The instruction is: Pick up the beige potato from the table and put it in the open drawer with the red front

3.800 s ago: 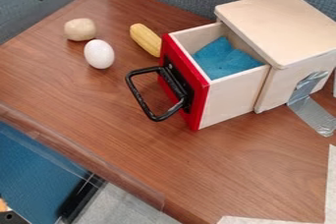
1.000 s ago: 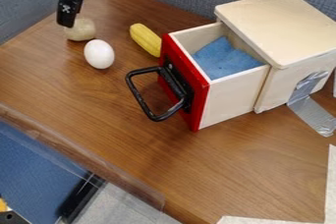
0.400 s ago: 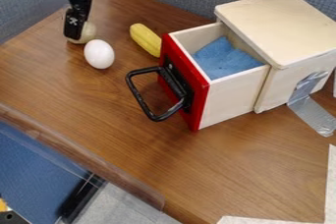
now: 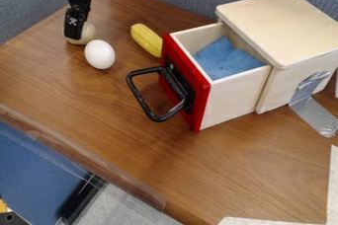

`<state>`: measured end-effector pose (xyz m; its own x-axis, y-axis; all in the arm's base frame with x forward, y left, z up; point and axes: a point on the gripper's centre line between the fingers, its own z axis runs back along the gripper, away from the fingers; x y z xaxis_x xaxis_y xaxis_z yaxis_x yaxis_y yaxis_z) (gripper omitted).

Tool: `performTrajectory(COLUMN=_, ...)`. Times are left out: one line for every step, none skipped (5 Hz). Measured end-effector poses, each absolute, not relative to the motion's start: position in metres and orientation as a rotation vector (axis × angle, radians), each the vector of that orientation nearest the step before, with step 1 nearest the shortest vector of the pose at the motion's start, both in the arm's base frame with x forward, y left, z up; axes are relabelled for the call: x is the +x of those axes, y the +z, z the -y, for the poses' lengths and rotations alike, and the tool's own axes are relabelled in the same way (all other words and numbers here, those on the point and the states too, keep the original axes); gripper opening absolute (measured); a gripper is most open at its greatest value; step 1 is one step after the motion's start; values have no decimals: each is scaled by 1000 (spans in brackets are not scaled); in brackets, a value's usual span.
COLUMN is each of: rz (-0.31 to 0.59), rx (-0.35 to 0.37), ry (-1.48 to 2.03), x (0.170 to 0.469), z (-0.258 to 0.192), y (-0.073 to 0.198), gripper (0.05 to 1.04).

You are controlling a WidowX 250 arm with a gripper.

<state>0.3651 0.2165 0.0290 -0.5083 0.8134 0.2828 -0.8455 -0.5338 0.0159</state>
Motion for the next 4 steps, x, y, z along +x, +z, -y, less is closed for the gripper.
performTrajectory(rz=180, rx=359, ry=2078, x=363, z=-221, y=30, gripper=842)
performTrajectory(rz=249, rx=352, ry=1989, x=373, z=-206, y=55, gripper=842)
performTrajectory(rz=303, rx=292, ry=1873, x=383, z=-177, y=84, gripper=842)
performTrajectory(rz=340, rx=193, ry=1767, x=392, z=-149, y=113, gripper=842)
